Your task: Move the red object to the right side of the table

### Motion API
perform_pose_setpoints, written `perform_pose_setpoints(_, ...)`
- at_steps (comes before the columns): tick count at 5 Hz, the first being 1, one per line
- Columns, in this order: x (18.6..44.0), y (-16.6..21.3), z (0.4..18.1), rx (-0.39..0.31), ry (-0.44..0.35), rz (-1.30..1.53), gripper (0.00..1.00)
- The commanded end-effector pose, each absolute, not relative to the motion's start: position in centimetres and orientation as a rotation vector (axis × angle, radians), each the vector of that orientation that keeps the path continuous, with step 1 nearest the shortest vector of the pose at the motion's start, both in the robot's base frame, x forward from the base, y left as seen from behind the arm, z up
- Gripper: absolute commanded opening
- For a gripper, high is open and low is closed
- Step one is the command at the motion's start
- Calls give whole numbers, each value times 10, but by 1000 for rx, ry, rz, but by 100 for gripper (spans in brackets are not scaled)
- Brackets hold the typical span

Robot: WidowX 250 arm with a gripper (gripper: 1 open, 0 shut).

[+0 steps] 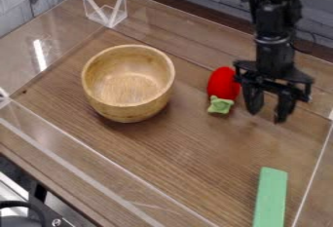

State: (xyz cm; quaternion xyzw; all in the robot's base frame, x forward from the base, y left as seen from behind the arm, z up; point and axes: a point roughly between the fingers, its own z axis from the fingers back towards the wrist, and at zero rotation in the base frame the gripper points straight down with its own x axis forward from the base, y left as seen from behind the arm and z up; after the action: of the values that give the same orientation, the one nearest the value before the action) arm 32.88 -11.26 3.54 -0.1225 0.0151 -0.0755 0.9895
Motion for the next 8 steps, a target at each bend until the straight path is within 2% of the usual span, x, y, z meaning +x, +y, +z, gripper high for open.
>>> perform_pose_setpoints(1,325,-122,73,-235,-58,-135,0)
perform_pose_setpoints(2,336,-112,73,-220,-52,-110,0)
perform_pose_setpoints(3,341,-104,72,-211,-37,-99,100)
perform_pose_setpoints(4,346,-103,67,-205,-21,-115,100)
perform_pose_setpoints(5,353,-98,61,-200,-9,-113,0)
perform_pose_setpoints(6,360,-107,61,-195,-3,-71,0)
perform_pose_setpoints(7,358,-111,64,-200,11,-76,100)
perform_pose_setpoints(8,355,-114,68,-206,22,-79,100)
